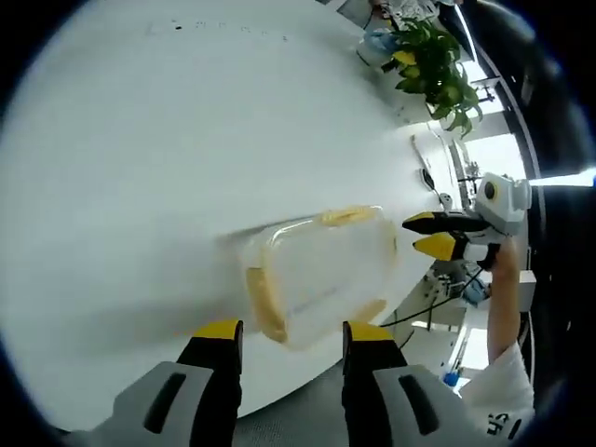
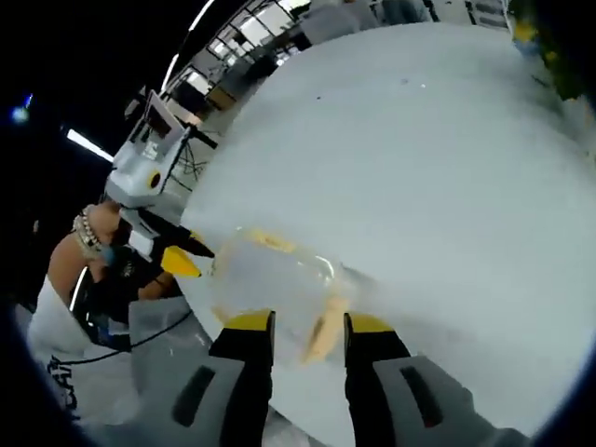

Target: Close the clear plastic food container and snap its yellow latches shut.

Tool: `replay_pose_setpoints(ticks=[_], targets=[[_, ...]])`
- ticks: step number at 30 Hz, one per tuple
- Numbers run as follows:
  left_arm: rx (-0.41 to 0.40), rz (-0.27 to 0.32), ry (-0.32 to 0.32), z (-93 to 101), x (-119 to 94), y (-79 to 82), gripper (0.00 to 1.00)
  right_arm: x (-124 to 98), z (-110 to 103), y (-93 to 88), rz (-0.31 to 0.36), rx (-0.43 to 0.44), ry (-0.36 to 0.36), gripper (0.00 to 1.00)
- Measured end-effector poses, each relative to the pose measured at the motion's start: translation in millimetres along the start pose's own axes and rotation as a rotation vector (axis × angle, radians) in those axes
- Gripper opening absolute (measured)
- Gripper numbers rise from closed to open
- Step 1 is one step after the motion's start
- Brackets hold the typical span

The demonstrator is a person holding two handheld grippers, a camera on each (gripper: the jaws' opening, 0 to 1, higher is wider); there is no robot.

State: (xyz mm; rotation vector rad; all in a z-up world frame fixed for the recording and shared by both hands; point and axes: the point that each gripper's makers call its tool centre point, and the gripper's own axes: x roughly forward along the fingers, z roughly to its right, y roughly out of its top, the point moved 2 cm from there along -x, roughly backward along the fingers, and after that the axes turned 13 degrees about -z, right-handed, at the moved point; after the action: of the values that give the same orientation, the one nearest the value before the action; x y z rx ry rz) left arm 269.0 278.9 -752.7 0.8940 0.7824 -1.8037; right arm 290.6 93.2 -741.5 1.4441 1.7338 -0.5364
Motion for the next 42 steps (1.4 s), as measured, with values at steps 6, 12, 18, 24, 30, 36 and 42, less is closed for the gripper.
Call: replay_pose_setpoints(ticks=[6,12,18,24,30,36,42], targets=[[-0.02,-0.013,0.006,-2.1,7,7.0,0.33,11,6,-7.1,-0.042,0.01,-0.032,0.21],[0.003,-0.037,0.049,-5.0,9,9.0,0.24,21,8,-12.6,-0.084,0.005,-0.044,0.15],[-0.003,-0.046,0.073,-7.1,13,10.6,0.24,20,8,-11.6,-0.092,0.032,-0.032,0.17],[-0.007,-0.058,0.09,-4.0,13,12.9,0.24,19,10,-11.9,-0.097,0.028,-0.033,0.16],[0.011,-0.072,0.094,-2.5,15,15.4,0.22,18,12,-11.9,-0.095,0.03,-0.024,0.15],[0.033,-0.08,0.099,-2.6,16,16.1,0.22,19,13,-12.2,-0.1,0.036,-0.024,0.14],[0.026,-0.063,0.09,-3.7,17,14.1,0.21,20,12,-13.3,-0.099,0.048,-0.018,0.14]])
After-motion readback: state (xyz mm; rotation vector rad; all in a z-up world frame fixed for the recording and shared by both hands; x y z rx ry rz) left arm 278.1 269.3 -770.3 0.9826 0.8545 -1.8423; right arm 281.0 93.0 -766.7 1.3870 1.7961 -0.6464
